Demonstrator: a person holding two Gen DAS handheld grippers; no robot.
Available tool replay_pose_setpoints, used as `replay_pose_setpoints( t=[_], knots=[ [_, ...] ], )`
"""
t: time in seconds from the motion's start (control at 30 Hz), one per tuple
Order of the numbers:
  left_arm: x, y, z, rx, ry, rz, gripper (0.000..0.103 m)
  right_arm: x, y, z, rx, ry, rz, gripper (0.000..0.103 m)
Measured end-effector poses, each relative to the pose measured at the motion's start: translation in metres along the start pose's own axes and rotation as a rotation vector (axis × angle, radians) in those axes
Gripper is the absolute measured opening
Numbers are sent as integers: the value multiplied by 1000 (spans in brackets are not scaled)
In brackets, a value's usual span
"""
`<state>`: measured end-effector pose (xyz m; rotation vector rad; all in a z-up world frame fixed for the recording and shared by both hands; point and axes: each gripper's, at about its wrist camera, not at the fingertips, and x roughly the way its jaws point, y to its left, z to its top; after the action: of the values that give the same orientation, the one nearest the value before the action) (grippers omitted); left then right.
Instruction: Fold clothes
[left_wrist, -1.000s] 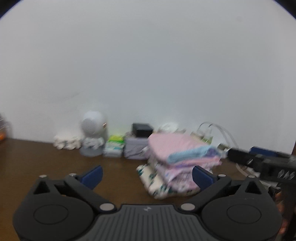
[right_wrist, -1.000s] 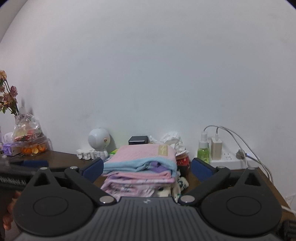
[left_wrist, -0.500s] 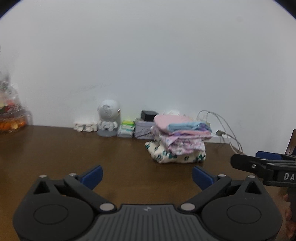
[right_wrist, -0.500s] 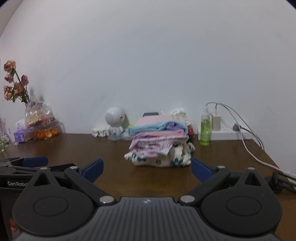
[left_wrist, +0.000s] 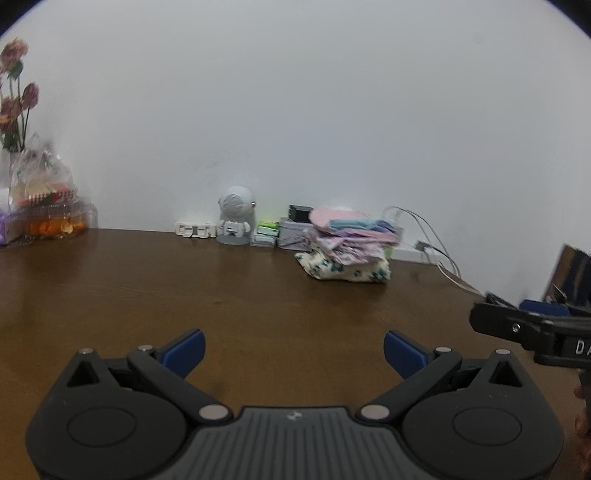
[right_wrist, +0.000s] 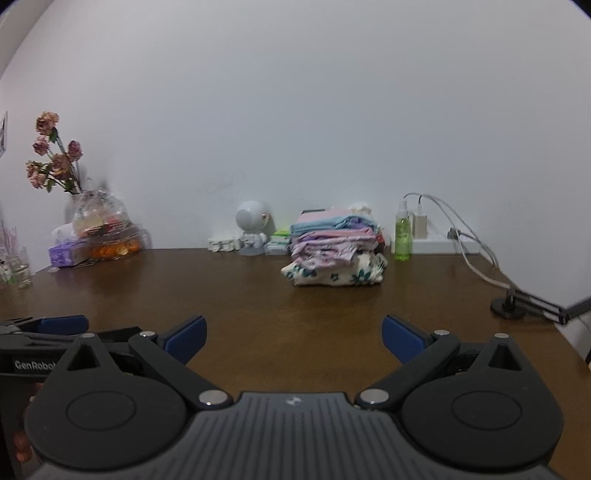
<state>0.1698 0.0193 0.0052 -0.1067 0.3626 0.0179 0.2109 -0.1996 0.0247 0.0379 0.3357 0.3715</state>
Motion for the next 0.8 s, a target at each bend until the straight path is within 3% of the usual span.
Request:
replay_pose_setpoints(
  t=[0.13, 0.3, 0.5, 0.8],
  knots=[
    [-33, -4, -15, 23, 19, -1, 103, -31, 7, -10, 32, 38, 19, 103],
    [-72, -6, -31, 22, 41, -3, 103, -61, 17, -27, 93, 79, -31, 103],
    [-107, -10, -45, 14, 60, 7, 103, -93, 38, -44, 54, 100, -54, 103],
    [-144, -11, -51, -8, 13, 33, 103, -132, 63, -59, -18, 106, -100, 103]
  ],
)
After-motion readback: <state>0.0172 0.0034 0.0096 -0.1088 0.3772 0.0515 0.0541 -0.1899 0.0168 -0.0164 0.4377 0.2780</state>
